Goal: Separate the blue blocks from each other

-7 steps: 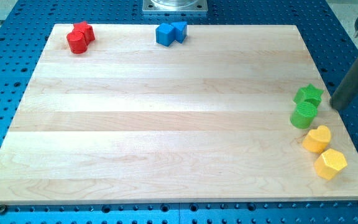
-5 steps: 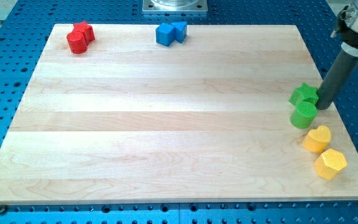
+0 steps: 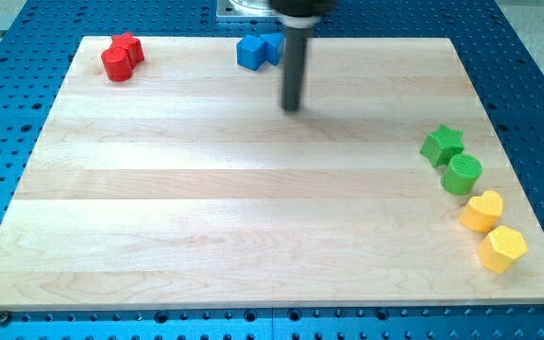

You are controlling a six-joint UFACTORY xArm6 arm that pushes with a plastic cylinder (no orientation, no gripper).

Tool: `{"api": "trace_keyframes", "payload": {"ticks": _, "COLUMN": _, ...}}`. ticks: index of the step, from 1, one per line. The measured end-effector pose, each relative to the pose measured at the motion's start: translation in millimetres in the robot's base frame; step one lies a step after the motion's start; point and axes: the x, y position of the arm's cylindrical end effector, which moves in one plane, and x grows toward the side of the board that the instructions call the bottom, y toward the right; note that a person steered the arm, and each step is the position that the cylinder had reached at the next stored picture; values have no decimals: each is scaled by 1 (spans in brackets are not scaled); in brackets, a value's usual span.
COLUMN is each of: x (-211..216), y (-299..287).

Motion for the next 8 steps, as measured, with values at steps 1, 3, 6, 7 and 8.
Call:
{"api": "trace_keyframes", "payload": {"ticks": 1, "x": -3, "y": -86}}
{"api": "trace_keyframes", "payload": {"ticks": 3, "x": -28, "y": -75}}
{"api": "trace_keyframes", "payload": {"ticks": 6, "x": -41, "y": -56}}
{"api": "trace_keyframes", "payload": {"ticks": 7, "x": -70, "y": -78}}
{"api": "trace_keyframes", "payload": {"ticks": 8, "x": -101, "y": -74}}
